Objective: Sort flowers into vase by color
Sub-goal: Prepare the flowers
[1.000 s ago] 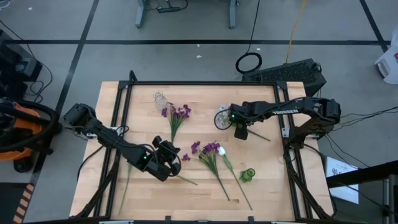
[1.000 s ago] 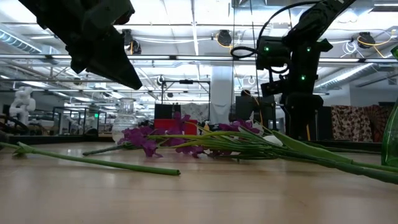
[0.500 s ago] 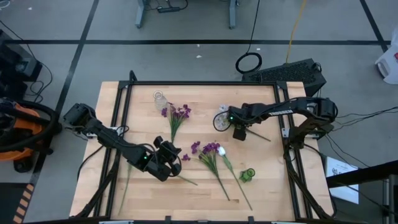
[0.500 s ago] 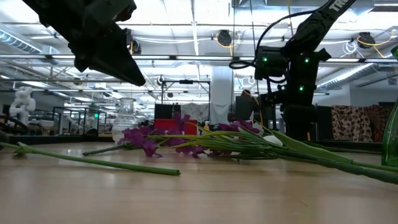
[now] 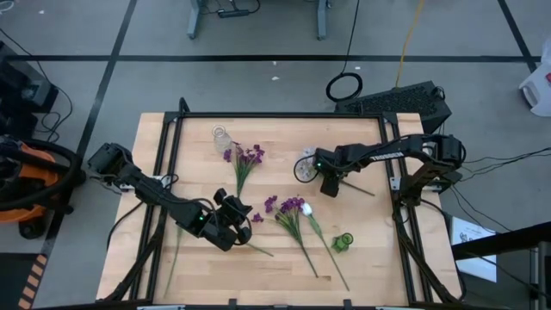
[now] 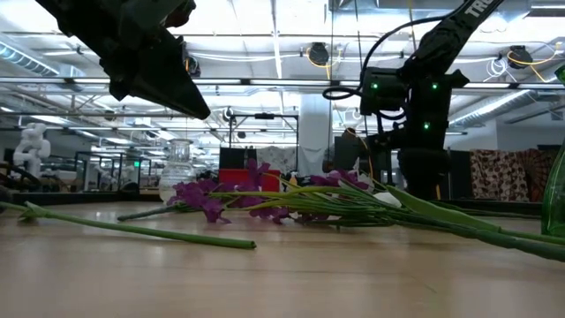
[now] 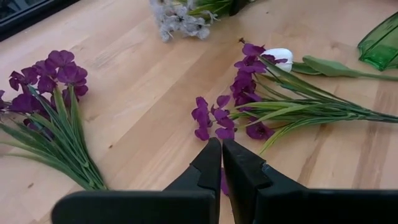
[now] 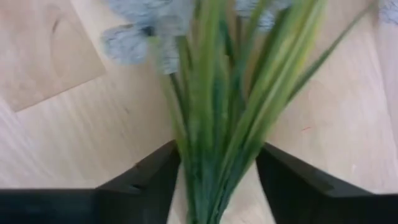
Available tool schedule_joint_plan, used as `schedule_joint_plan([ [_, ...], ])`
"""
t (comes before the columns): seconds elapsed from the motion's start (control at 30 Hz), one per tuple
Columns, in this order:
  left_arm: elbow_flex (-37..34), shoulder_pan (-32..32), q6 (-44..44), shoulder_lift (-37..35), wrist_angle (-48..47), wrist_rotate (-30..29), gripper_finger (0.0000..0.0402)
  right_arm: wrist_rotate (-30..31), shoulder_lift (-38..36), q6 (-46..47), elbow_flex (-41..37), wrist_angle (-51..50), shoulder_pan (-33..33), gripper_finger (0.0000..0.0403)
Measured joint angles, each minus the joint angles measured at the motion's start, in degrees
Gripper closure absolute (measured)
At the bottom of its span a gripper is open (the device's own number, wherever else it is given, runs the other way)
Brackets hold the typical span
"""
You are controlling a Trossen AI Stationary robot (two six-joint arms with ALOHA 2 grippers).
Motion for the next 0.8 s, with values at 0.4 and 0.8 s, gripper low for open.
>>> schedule_joint_plan([
  [0.4, 0.0, 0.0, 0.0, 0.0, 0.0, 0.0, 0.0378, 0.1, -0.4, 1.0, -0.1, 0.2, -0.1, 0.0362],
  [0.8, 0.0, 0.1, 0.4, 0.0, 2.3, 0.5, 0.0378, -5.5, -6.5, 5.8, 0.5, 1.2, 0.6, 0.0395],
])
